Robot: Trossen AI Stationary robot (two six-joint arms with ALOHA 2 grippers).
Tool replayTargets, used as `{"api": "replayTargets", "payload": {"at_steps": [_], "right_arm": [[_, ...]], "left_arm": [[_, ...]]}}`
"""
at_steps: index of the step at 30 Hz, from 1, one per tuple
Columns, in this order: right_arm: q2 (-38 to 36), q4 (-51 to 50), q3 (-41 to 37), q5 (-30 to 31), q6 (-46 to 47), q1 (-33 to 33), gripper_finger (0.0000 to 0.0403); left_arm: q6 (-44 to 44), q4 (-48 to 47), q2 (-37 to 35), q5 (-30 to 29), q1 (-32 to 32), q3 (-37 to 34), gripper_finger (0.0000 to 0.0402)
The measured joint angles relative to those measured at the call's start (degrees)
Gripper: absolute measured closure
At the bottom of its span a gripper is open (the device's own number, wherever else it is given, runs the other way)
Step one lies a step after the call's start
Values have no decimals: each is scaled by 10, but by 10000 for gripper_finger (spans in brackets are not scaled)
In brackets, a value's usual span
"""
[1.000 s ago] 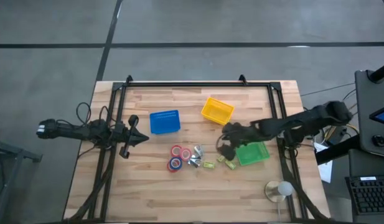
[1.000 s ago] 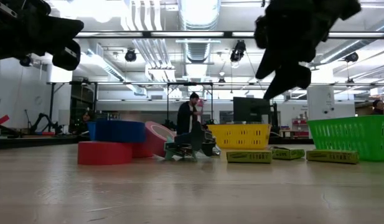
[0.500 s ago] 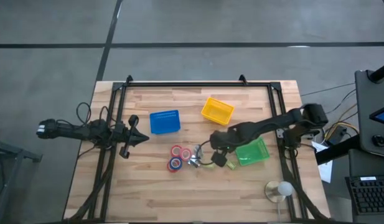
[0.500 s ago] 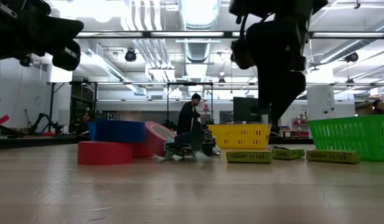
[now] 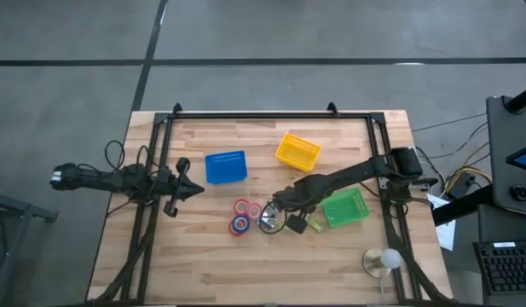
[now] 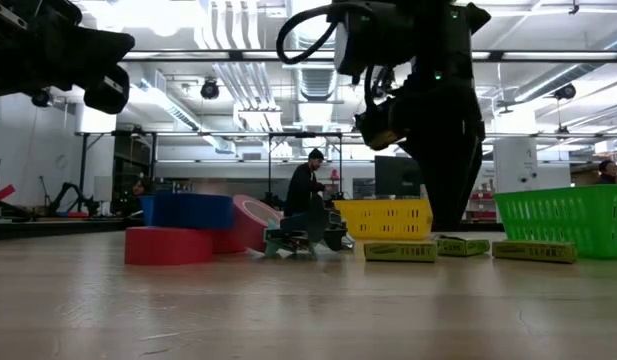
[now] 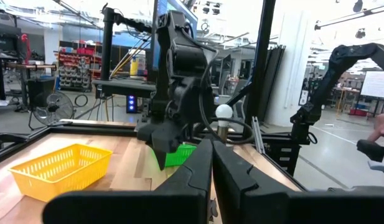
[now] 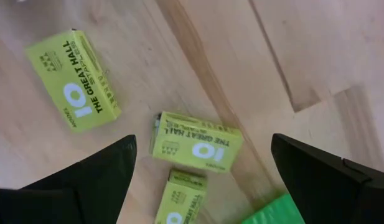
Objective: Pick and place Stapler, Stapler remover, tape
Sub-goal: Put the top green staple box into the green bin
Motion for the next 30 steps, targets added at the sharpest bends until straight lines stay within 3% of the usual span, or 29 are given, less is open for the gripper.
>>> {"api": "replayTargets", "payload": {"at_steps": [30], "right_arm": [[40,8,1,-45,39,4,35]], "left_arm": [[0,-13,7,0,0,0,385]]}}
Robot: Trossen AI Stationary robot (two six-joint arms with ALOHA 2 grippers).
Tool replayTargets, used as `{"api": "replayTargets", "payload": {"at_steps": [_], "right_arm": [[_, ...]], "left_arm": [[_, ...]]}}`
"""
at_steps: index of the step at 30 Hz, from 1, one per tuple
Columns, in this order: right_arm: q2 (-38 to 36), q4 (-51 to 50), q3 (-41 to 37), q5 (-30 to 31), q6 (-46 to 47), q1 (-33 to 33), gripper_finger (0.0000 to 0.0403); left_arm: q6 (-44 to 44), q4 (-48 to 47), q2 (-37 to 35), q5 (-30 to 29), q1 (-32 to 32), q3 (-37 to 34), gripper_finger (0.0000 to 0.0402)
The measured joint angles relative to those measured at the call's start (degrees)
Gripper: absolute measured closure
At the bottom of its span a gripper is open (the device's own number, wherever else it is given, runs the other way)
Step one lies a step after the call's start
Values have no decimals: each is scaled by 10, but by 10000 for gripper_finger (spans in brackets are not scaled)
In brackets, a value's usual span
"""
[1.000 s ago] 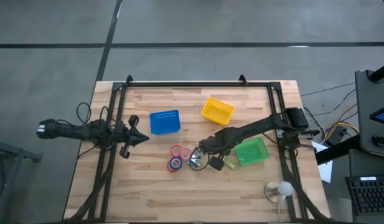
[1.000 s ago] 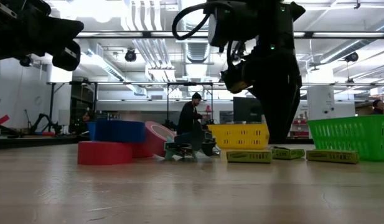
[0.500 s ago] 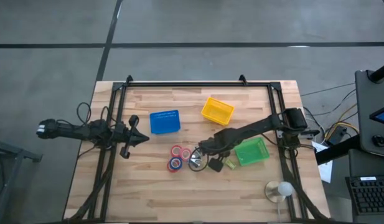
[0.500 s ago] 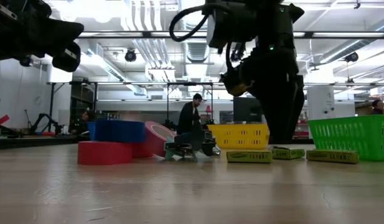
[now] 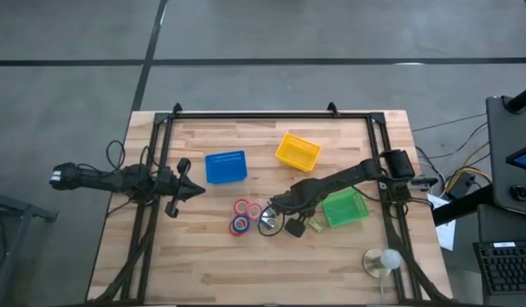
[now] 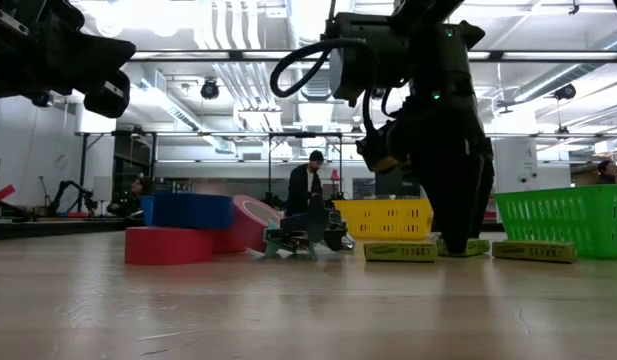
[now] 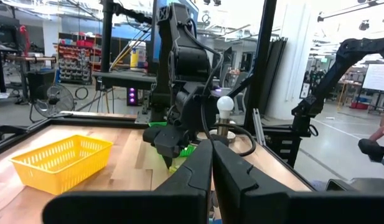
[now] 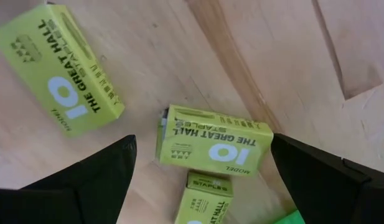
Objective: Pick and place Stapler, Stapler remover, tape
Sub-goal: Put the top green staple box into the green bin
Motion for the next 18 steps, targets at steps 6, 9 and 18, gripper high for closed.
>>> {"api": "replayTargets", "payload": {"at_steps": [6,9,18], "right_arm": [[-3,3,0,0,0,0,59],[-1,5,0,3,0,0,80],[-1,9,-1,9,-17,0,143]], "left_arm": [[0,0,0,0,0,0,385],[0,-1,0,0,0,0,385],[0,-3,0,0,0,0,385]]}}
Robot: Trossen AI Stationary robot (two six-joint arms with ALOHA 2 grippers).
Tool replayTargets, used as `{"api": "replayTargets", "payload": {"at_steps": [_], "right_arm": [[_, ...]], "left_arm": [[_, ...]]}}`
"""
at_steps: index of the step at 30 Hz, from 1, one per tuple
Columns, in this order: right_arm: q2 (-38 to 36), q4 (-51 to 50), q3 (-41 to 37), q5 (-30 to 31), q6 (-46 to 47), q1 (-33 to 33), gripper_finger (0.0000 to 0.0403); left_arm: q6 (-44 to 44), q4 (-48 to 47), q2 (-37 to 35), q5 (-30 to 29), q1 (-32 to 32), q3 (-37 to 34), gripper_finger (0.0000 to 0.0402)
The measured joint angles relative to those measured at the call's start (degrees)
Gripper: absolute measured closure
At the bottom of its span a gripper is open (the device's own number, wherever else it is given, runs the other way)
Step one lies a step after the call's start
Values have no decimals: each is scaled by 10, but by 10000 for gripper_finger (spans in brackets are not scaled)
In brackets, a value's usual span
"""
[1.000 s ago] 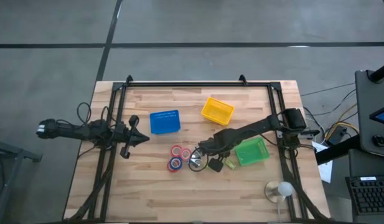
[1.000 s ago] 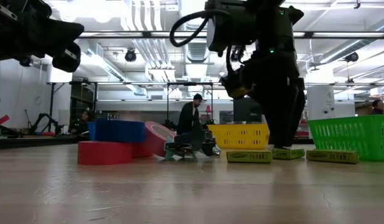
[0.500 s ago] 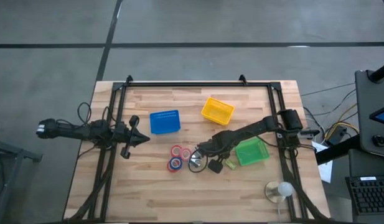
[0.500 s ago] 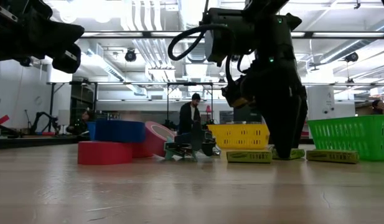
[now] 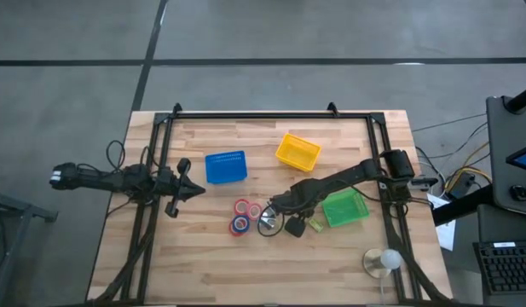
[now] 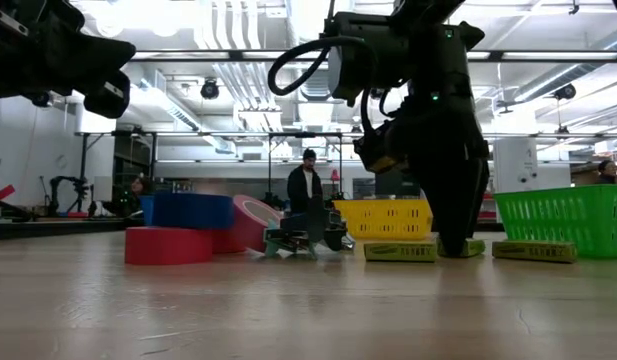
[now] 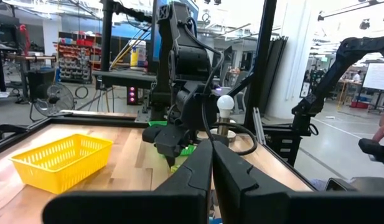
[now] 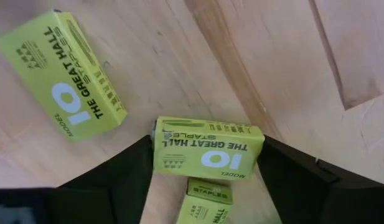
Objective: Pick and place Stapler, Stapler remover, tape
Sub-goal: Put the top green staple box into the green bin
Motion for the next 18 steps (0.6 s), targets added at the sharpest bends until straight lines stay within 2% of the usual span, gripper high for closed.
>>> {"api": "replayTargets", "payload": {"at_steps": [8,12,18], "right_arm": [[-2,-2,15,0,-29,0,173],[-3,-11,39,0,-33,0,169],[-3,-78,77,0,-39,1,161]], "left_arm": [[0,0,0,0,0,0,385],[0,0,0,0,0,0,385],[0,0,0,0,0,0,385]]}}
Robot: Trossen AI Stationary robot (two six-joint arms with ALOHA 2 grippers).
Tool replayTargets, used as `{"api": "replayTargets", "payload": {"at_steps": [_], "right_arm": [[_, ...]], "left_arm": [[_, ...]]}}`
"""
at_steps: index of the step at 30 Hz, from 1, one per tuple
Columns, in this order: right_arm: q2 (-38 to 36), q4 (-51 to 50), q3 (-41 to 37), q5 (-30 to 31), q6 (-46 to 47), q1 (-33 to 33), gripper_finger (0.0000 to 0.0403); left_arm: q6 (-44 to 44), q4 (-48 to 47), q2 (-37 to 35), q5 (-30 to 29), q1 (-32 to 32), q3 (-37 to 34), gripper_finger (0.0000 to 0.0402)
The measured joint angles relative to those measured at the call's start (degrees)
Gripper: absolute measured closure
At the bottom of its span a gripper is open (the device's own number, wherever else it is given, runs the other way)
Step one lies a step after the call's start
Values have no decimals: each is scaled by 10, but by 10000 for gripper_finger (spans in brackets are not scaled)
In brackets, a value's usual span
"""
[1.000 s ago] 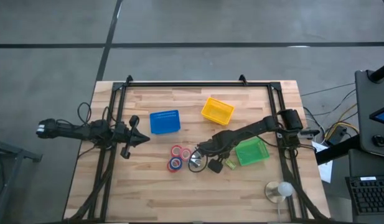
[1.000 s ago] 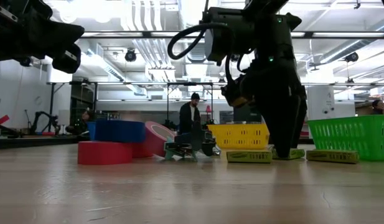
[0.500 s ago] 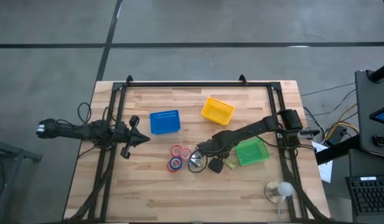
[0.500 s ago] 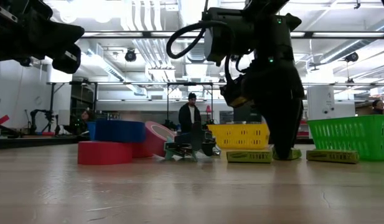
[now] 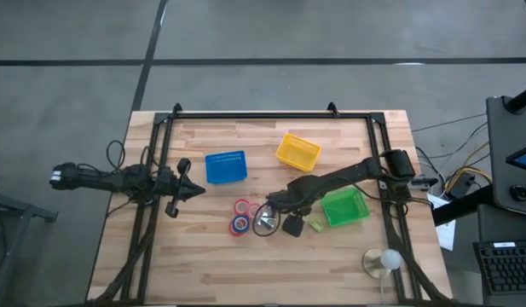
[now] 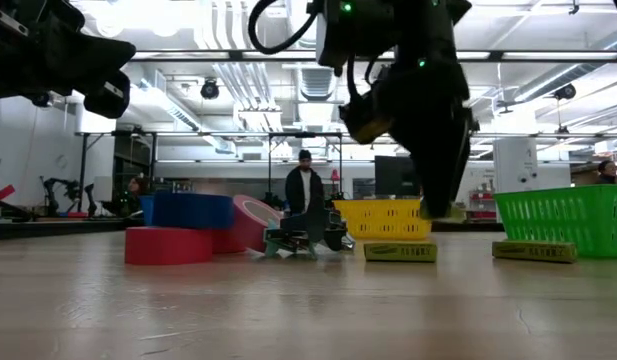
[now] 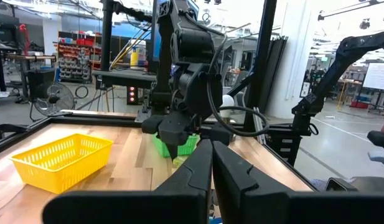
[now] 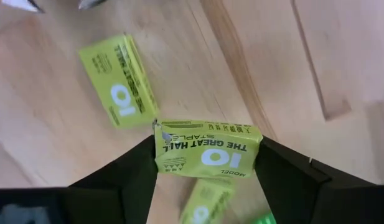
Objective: Pick and place Stapler, Stapler remover, tape
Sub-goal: Put the top green staple box into the green bin
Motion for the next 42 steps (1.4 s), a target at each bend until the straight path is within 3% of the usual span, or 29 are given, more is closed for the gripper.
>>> {"api": "replayTargets", "payload": {"at_steps": [15,25,31,42], "right_arm": [[-40,-86,27,-1,41,39,158],[-124,-162,7,71,146,77,168],[-189,-166,-43,92,238,95,161],[-321,-141,-204,133,400,104,167]], "left_arm": [[0,-1,0,0,0,0,385],[0,-10,0,0,0,0,385],[0,-10,0,0,0,0,385],[0,-13,0,0,0,0,385]]}}
